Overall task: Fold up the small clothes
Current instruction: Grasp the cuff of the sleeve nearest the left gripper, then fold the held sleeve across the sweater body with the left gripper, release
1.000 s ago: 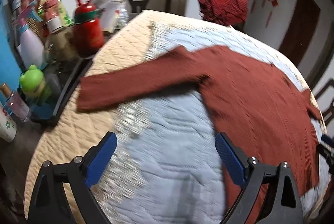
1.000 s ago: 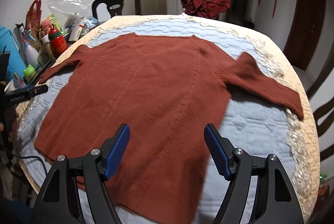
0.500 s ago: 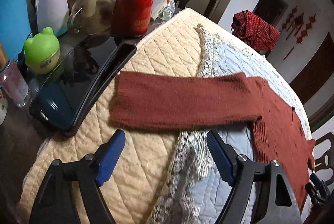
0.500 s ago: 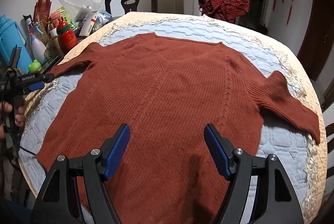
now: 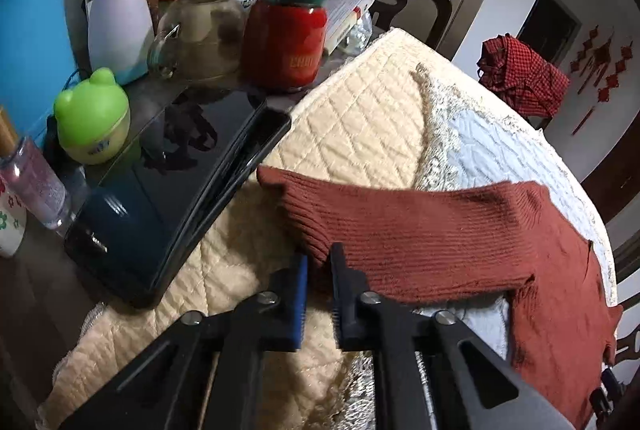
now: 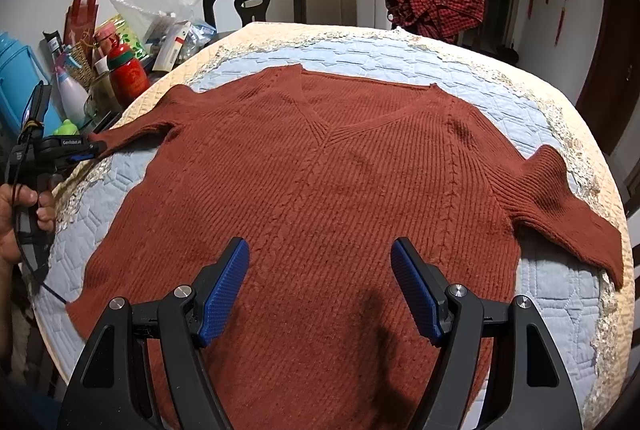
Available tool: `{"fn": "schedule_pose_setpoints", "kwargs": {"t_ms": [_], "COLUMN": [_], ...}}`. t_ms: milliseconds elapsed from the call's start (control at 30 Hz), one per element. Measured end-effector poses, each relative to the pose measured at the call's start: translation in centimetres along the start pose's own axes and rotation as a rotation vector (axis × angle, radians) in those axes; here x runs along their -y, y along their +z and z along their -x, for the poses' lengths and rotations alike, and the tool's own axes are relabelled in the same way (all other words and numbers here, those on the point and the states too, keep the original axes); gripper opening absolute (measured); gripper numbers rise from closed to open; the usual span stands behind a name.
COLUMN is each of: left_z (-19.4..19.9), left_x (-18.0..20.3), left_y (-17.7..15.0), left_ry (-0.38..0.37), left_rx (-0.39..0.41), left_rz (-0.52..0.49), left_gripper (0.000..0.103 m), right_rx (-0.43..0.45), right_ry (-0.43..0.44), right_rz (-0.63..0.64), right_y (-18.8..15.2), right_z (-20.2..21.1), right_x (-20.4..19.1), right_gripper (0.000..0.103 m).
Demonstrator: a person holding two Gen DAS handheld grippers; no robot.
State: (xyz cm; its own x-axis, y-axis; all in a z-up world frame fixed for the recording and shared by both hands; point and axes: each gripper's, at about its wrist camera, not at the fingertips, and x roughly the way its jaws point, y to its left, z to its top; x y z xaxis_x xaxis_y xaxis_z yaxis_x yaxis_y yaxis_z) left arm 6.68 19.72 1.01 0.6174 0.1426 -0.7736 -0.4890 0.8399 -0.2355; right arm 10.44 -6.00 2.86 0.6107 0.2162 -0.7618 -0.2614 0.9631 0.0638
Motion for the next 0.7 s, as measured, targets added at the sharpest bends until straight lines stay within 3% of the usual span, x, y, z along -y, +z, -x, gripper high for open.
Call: {"fn": "schedule_pose_setpoints", "kwargs": {"t_ms": [167, 367, 533, 633, 700], "left_z": [3.0, 5.9, 5.1, 2.4, 0.5], "left_x": [3.5, 12.6, 21.4, 24.8, 25.6], "left_y": [1.9, 3.4, 1.0, -1.1, -2.1], "left_ry": [-0.065, -0.276, -0.481, -0.572, -0.591], "left_rx": [0.101, 0.151, 0.064, -0.061, -0.150], "left_rz": [-0.100, -0.296, -0.473, -0.530, -0.531], "left_gripper": [0.011, 0.011, 0.011, 0.014, 0.036], "right_rx": [0.007, 0.014, 0.025, 0.026, 0.024], "right_ry": [0.008, 0.006, 0.008, 0.007, 0.012], "right_rz": [-0.027, -0.074, -0.114, -0.145, -0.171], "right_y": [0.0, 0.1, -0.1, -0.4, -0.5], "right_z": [0.1, 0.1, 0.6, 0.8, 0.9], "right_x": [0.8, 2.0, 3.1, 3.9, 4.5], "right_gripper": [0.073, 0.073, 0.073, 0.073, 0.073]}}
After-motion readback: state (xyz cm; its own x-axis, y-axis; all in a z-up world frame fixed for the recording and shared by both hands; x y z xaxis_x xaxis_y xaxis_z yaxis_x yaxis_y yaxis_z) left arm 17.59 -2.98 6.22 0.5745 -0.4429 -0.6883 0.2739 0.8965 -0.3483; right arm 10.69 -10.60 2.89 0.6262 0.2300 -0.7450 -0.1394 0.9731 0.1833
